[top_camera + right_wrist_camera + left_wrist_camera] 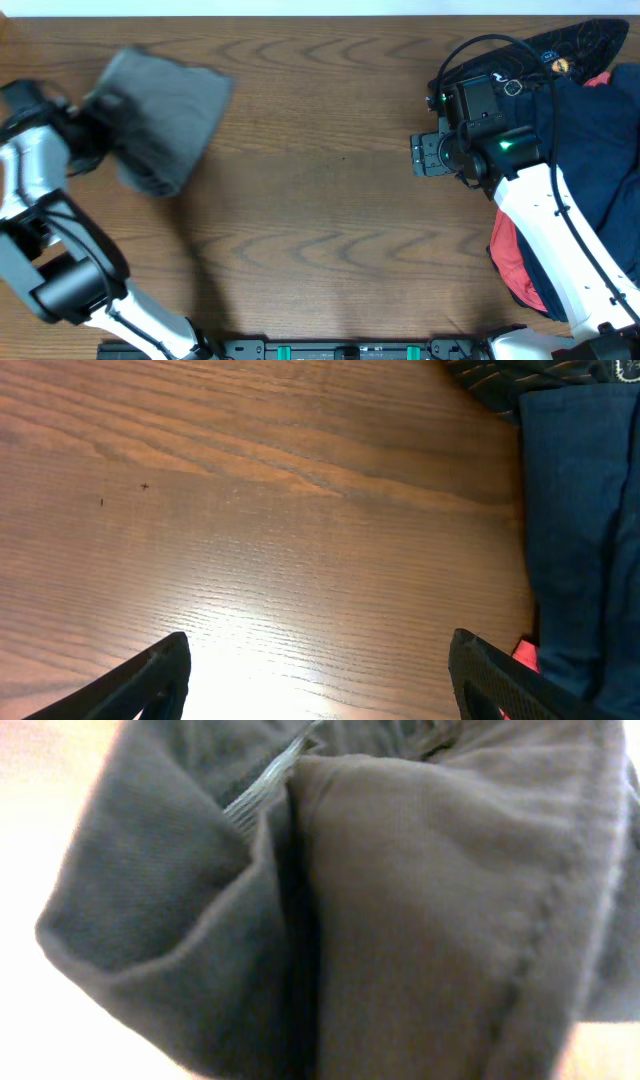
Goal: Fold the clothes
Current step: 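Carry the folded trousers with the left gripper to the table's left side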
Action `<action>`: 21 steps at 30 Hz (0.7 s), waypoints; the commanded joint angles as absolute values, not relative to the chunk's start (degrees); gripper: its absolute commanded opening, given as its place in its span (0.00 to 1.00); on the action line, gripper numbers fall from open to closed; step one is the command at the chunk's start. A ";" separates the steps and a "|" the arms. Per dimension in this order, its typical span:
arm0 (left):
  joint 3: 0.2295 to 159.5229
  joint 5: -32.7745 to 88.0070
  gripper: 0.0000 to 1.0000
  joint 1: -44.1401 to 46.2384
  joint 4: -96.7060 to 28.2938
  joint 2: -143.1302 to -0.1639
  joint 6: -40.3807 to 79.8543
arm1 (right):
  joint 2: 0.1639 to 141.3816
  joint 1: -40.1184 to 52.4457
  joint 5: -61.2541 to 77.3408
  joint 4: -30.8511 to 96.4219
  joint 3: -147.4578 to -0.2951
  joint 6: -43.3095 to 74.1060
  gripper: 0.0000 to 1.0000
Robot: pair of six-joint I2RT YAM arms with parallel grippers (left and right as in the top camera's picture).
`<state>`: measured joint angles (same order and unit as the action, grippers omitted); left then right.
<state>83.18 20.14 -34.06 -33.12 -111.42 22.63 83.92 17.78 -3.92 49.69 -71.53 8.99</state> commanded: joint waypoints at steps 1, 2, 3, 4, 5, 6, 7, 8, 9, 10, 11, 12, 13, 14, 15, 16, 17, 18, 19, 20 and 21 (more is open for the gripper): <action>83.66 21.02 0.25 -38.85 -33.52 -109.82 28.21 | 83.35 16.91 -4.51 49.71 -72.36 9.39 0.81; 83.59 21.50 0.27 -39.81 -33.63 -109.82 28.16 | 83.35 16.86 -4.51 49.71 -72.36 9.39 0.80; 83.55 21.61 0.33 -40.47 -33.89 -109.82 28.14 | 83.35 16.86 -4.51 49.71 -72.36 9.39 0.81; 83.46 21.61 0.40 -41.01 -34.28 -109.82 27.40 | 83.35 16.86 -4.51 49.71 -72.36 9.39 0.81; 83.44 21.58 0.49 -41.15 -34.65 -109.82 26.76 | 83.35 16.88 -4.51 49.71 -72.36 9.39 0.81; 83.44 21.61 0.66 -41.12 -34.85 -109.82 26.68 | 83.35 16.86 -4.51 49.74 -72.36 9.37 0.80; 83.44 21.67 0.86 -41.10 -34.94 -109.82 26.70 | 83.35 16.88 -4.51 49.76 -72.36 9.37 0.81; 83.44 22.20 0.99 -41.01 -35.03 -109.73 26.72 | 83.35 16.88 -4.51 49.89 -72.36 9.37 0.81; 83.46 23.66 0.98 -41.01 -35.00 -109.54 26.74 | 83.35 16.88 -4.51 50.04 -72.36 9.37 0.81; 83.48 25.06 0.98 -41.01 -35.00 -109.14 26.74 | 83.35 16.86 -4.51 50.24 -72.36 9.37 0.81; 83.50 26.00 0.98 -41.01 -35.11 -108.57 26.72 | 83.35 16.80 -4.51 50.52 -72.36 9.37 0.82; 83.50 26.44 0.98 -41.01 -35.55 -107.50 26.72 | 83.35 16.75 -4.45 50.70 -72.36 9.39 0.84; 83.50 26.35 0.98 -40.82 -35.97 -106.26 26.68 | 83.35 16.60 -3.92 50.94 -72.36 9.43 0.87; 83.50 26.30 0.98 -40.53 -36.21 -104.81 26.63 | 83.35 16.38 -3.11 50.98 -72.36 9.87 0.89; 83.50 26.30 0.98 -40.05 -36.34 -103.02 26.63 | 83.35 15.99 -2.00 50.92 -72.36 10.70 0.94; 83.50 26.04 0.98 -39.55 -36.38 -101.30 26.63 | 83.37 15.46 -0.43 50.65 -72.36 10.94 0.95; 83.50 25.67 0.98 -38.81 -36.42 -99.61 26.63 | 83.40 14.90 1.17 50.28 -72.36 10.92 0.96; 83.50 25.12 0.98 -37.67 -36.45 -97.62 26.57 | 83.46 14.15 3.07 49.82 -72.36 10.92 0.96; 83.50 24.32 0.98 -36.42 -36.58 -96.07 25.98 | 83.48 13.50 4.60 49.45 -72.36 10.92 0.96; 83.50 23.20 0.98 -34.94 -36.82 -94.63 25.26 | 83.55 12.73 6.26 49.10 -72.36 10.92 0.97; 83.50 21.32 0.98 -32.97 -37.36 -93.19 25.10 | 83.57 12.03 7.49 48.88 -72.36 10.92 0.98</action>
